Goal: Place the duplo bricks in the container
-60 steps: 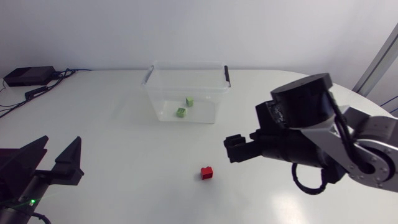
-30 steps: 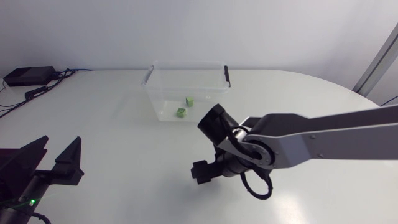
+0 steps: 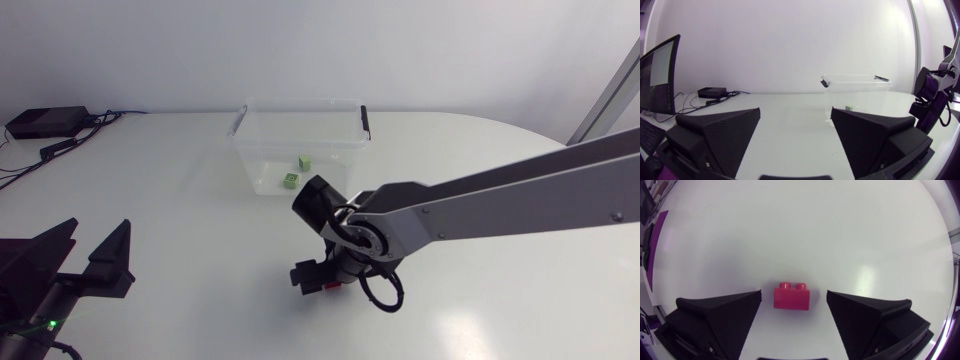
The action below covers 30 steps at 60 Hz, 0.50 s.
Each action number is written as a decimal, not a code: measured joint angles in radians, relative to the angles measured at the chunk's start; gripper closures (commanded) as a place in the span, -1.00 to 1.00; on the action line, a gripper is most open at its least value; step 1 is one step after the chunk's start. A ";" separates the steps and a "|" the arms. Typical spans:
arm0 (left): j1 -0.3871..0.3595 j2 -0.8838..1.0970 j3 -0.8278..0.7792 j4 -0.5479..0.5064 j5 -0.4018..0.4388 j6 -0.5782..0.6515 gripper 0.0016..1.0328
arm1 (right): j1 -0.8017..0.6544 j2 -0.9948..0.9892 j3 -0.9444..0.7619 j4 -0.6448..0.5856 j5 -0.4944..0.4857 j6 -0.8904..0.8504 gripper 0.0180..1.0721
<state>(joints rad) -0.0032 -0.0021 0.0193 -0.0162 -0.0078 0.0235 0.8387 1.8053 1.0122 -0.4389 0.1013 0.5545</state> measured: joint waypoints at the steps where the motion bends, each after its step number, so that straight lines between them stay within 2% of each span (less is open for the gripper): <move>1: 0.000 0.000 0.000 0.000 0.000 0.000 -0.92 | 0.000 0.001 0.003 0.000 0.002 0.000 0.03; 3: 0.000 0.000 0.000 0.000 0.000 0.000 -0.92 | 0.000 0.002 0.008 0.002 0.010 -0.001 0.41; 4: 0.000 0.000 0.000 0.000 0.000 0.000 -0.92 | 0.000 0.003 0.011 0.006 0.021 -0.002 0.51; 11: 0.000 0.000 0.000 0.000 0.000 0.000 -0.92 | 0.005 0.003 0.023 0.028 0.077 -0.035 0.64; 30: 0.000 0.000 0.000 0.000 0.000 0.000 -0.92 | 0.006 0.018 0.050 0.000 0.084 -0.046 0.64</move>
<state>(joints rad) -0.0032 -0.0021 0.0193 -0.0162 -0.0078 0.0235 0.8444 1.8229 1.0626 -0.4393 0.1848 0.5083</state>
